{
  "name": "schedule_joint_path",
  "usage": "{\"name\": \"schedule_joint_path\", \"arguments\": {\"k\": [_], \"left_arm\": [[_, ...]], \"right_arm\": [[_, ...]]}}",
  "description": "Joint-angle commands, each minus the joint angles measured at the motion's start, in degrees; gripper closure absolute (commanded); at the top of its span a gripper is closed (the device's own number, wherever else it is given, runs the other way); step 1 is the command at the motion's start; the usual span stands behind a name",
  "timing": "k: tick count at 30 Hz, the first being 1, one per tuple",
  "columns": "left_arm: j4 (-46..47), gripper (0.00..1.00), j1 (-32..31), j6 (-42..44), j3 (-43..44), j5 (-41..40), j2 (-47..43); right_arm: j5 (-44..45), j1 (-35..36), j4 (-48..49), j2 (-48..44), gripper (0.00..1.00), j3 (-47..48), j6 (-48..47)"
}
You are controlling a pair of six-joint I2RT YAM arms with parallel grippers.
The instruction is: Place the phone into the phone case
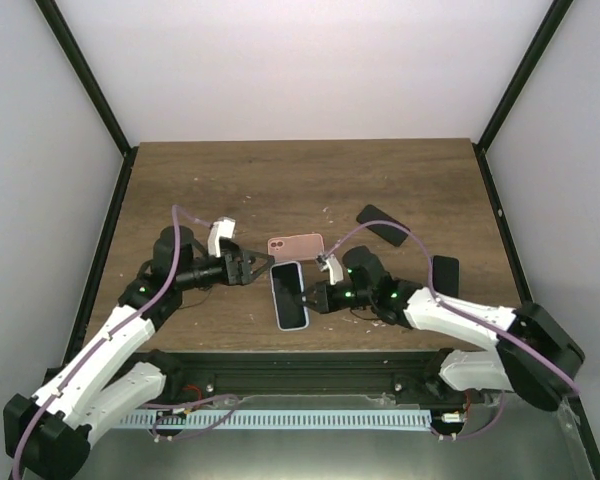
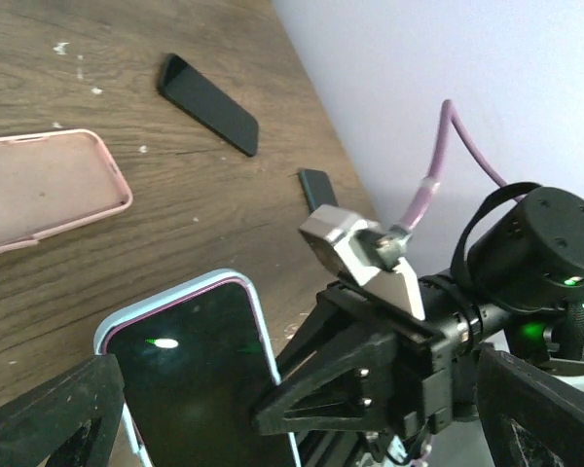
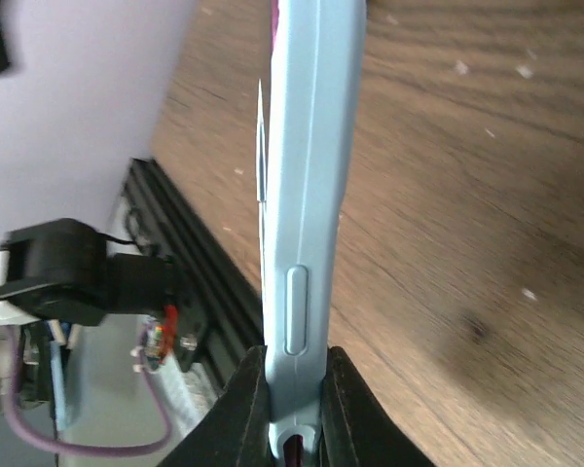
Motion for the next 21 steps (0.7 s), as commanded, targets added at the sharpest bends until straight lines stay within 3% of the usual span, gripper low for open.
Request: {"name": "schedule_joint_path", "arguments": {"k": [1, 12, 21], "left_arm": [[-7.6, 0.0, -0.1, 6.6, 3.2, -5.1, -0.9], [-14.2, 0.0, -0.1, 12.7, 4.8, -9.1, -3.0], [-13.3, 0.0, -0.1, 11.4, 3.1, -8.9, -4.7]], "right_arm": [[1.6, 0.0, 0.8, 4.3, 0.99, 0.4, 0.1], [0.1, -1.8, 4.2, 10.8, 0.99, -1.5, 2.5], [4.0, -2.3, 3.6, 13.4, 0.86, -3.3, 4.6]]}}
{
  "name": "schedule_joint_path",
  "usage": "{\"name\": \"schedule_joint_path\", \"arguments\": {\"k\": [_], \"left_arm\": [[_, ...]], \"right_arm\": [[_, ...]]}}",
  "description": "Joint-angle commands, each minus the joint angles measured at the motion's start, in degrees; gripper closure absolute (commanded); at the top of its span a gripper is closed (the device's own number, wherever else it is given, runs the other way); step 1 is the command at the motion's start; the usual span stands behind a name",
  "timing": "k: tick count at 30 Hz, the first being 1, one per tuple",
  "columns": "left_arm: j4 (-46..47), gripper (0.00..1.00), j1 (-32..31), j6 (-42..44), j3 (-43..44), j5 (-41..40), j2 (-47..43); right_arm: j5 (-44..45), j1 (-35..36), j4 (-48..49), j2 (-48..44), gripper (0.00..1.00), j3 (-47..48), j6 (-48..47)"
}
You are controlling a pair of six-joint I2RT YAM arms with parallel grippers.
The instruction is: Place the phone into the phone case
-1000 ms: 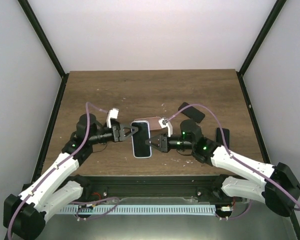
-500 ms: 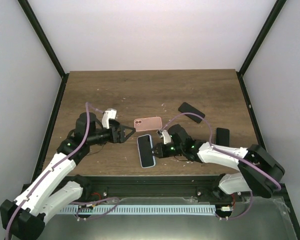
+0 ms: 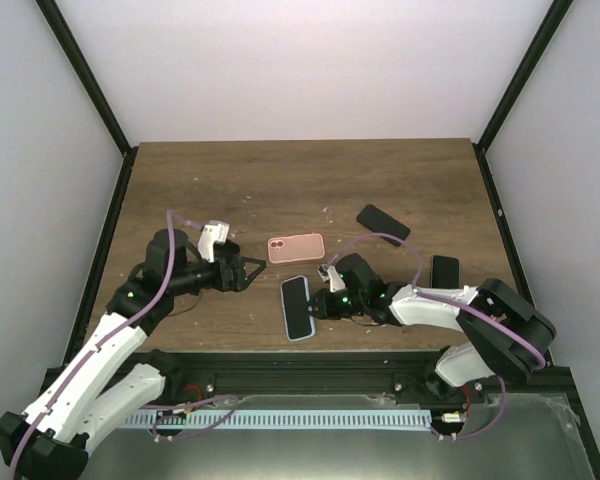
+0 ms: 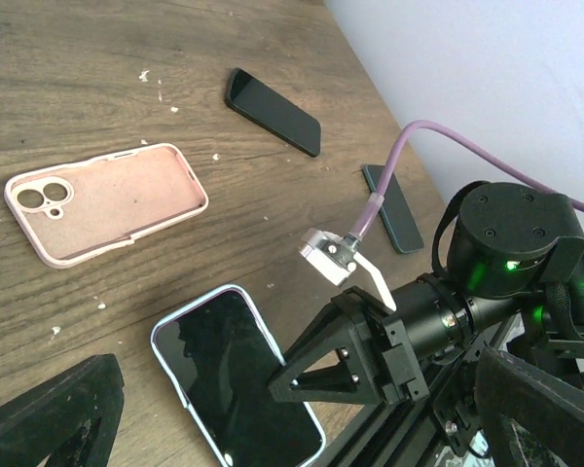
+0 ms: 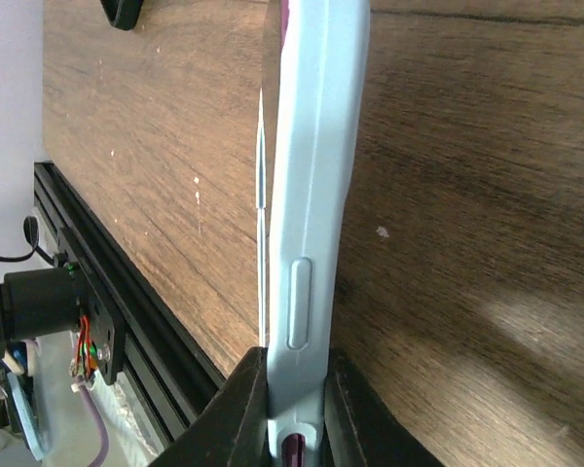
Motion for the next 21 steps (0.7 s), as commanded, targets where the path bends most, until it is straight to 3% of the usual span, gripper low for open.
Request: {"name": "schedule_joint_path", "arguments": {"k": [1, 15, 21], "left_arm": [[0.0, 0.0, -0.1, 0.3, -0.7, -0.4, -0.9], [-2.5, 0.0, -0.1, 1.1, 0.3, -0.8, -3.7], [-5.1, 0.0, -0.1, 2.9, 1.2, -1.2, -5.0]], "right_arm": [[3.2, -0.6, 1.7, 0.5, 0.84, -0.7, 1.0], [11.0, -2.1, -12.4, -2.7, 0.5, 5.9, -6.7], [14.0, -6.1, -20.5, -3.0, 0.27, 12.0, -16.4]]}}
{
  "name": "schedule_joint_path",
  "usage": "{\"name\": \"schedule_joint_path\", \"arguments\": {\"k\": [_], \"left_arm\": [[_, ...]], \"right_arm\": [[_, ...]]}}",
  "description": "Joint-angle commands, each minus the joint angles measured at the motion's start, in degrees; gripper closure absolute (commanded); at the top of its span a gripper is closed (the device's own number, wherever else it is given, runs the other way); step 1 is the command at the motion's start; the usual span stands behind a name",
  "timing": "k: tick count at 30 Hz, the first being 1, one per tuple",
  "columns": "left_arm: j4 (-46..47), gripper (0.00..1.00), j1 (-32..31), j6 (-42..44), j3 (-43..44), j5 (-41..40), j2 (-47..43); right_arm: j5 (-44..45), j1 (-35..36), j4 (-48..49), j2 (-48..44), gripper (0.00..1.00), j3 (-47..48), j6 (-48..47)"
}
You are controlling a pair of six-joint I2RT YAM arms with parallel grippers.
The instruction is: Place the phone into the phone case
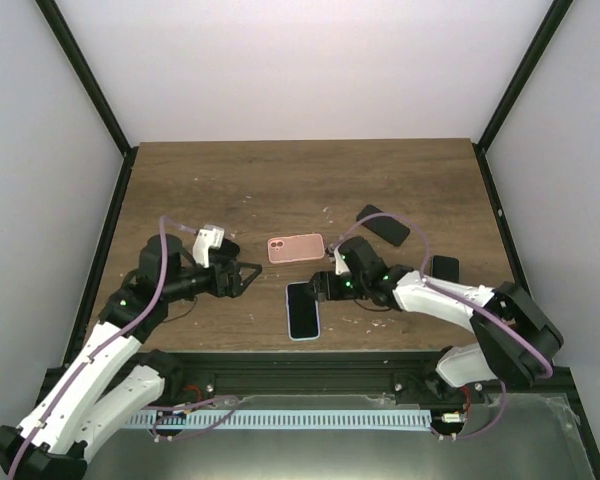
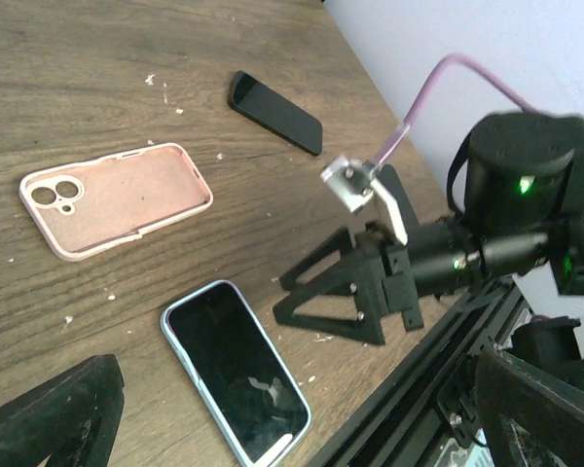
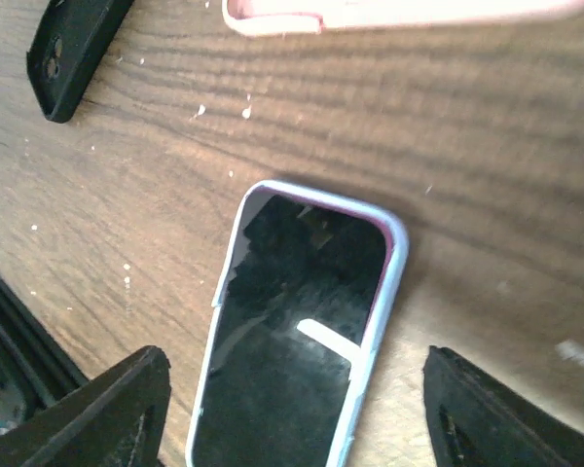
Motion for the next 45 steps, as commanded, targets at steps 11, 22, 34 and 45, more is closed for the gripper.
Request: {"name": "schedule_joint_path", "arguments": {"k": [11, 22, 34, 45], "left_arm": [[-2.7, 0.0, -0.1, 3.9, 0.2, 1.4, -3.5], [-3.0, 0.0, 0.0, 4.7, 0.3, 1.5, -3.4], [-2.1, 0.0, 0.0, 4.5, -0.4, 1.3, -5.6], [-2.0, 0.0, 0.1, 4.3, -0.4, 1.3, -5.2]], "right_arm": [[17.8, -13.7, -20.0, 6.7, 0.0, 23.4, -23.1], [14.9, -27.6, -20.2, 20.7, 0.0, 33.7, -36.0], [8.5, -36.5, -20.9, 32.0, 0.0, 42.5, -40.6], [0.8, -38.0, -21.2, 36.4, 0.0, 45.3, -41.1]]}}
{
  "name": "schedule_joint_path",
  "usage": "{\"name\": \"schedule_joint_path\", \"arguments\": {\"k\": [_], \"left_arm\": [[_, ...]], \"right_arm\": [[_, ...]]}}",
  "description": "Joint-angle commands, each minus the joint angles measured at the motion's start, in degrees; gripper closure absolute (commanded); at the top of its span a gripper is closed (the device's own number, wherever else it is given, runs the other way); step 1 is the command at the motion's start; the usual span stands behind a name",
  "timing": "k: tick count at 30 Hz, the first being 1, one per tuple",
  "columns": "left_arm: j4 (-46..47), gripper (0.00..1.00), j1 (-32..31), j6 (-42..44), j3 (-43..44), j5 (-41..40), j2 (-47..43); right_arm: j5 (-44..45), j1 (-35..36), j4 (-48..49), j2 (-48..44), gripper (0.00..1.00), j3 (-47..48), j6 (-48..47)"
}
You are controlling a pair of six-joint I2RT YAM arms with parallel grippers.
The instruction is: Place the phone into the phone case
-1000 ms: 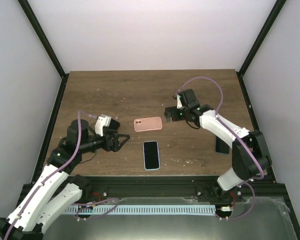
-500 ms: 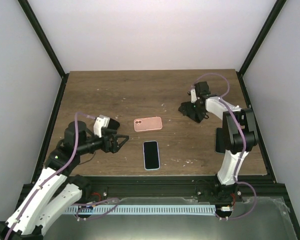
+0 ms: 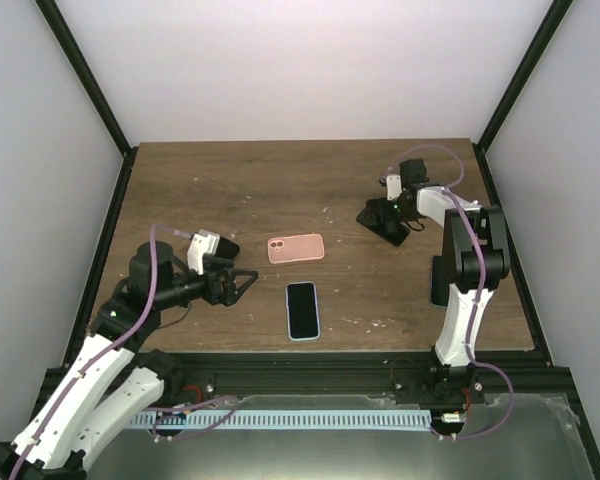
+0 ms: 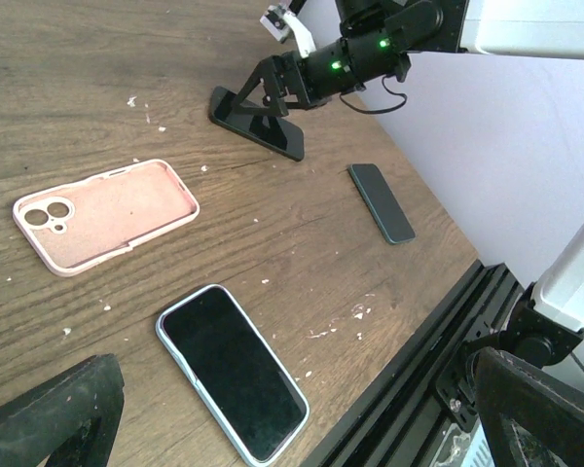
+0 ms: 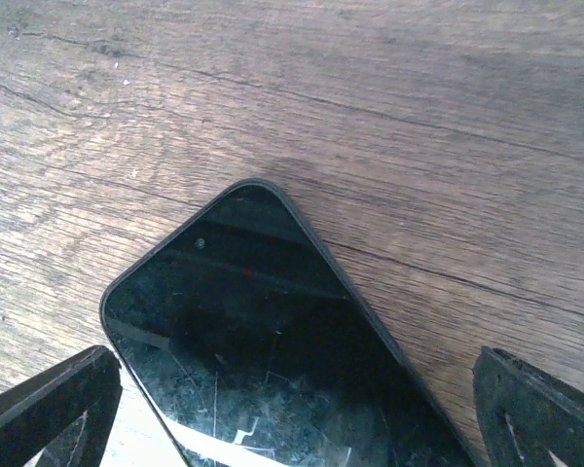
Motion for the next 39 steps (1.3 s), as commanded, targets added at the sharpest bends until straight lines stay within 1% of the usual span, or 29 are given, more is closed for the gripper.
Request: {"name": "schedule_joint_path", "arguments": {"k": [1, 5, 11, 18, 21, 26, 29, 31, 32, 33, 35, 37, 39], "left_arm": [[0.7, 0.0, 0.1, 0.6, -0.4, 0.2, -0.4], [0.8, 0.0, 0.1, 0.6, -0.5, 0.0, -0.2], [0.9, 0.0, 0.2, 0.5, -0.6, -0.5, 0.0], [0.8, 0.0, 0.2, 0.1, -0.7, -1.3, 0.4], [0.8, 0.0, 0.2, -0.2, -0.7, -1.9, 0.9], [0.6, 0.02, 0.2, -1.4, -0.9, -2.9, 2.2], [0.7, 0.04, 0.2, -4.8, -1.6, -7.4, 3.4], [1.6, 0.08, 0.2, -10.4, -3.1, -12.6, 4.7], [2.0, 0.1, 0.2, -15.6, -3.8, -16.0, 5.4], [3.0, 0.12, 0.2, -18.8, -4.8, -17.6, 6.2], [6.4, 0.19, 0.2, -22.8, -6.3, -19.1, 8.1], [8.5, 0.24, 0.2, -24.2, -6.4, -20.7, 11.2], [7.5, 0.26, 0.2, -24.8, -4.3, -23.4, 16.0]], "right_arm": [[-3.5, -0.5, -1.2, 0.7, 0.0, 2.9, -0.6], [-5.3, -0.5, -2.4, 0.7, 0.0, 2.8, 0.2], [-5.7, -0.5, -4.2, -0.8, 0.01, 0.9, 2.2], [-6.7, -0.2, -5.6, -5.2, 0.08, -4.6, 3.6], [-5.0, 1.4, -5.7, -6.8, 0.09, -6.8, 3.4], [-0.6, 3.3, -6.9, -7.5, 0.12, -7.9, 3.9], [2.7, 4.7, -7.1, -7.8, 0.16, -8.2, 4.3], [3.9, 5.8, -7.2, -7.6, 0.17, -8.1, 4.3], [4.5, 6.5, -7.5, -7.4, 0.16, -7.9, 4.5], [4.8, 7.0, -7.4, -7.1, 0.14, -7.9, 4.5], [6.2, 8.0, -7.3, -6.8, 0.1, -8.3, 4.6], [8.0, 8.7, -7.4, -6.6, 0.09, -8.6, 4.7], [8.6, 8.9, -7.5, -6.6, 0.1, -9.1, 4.5]]}}
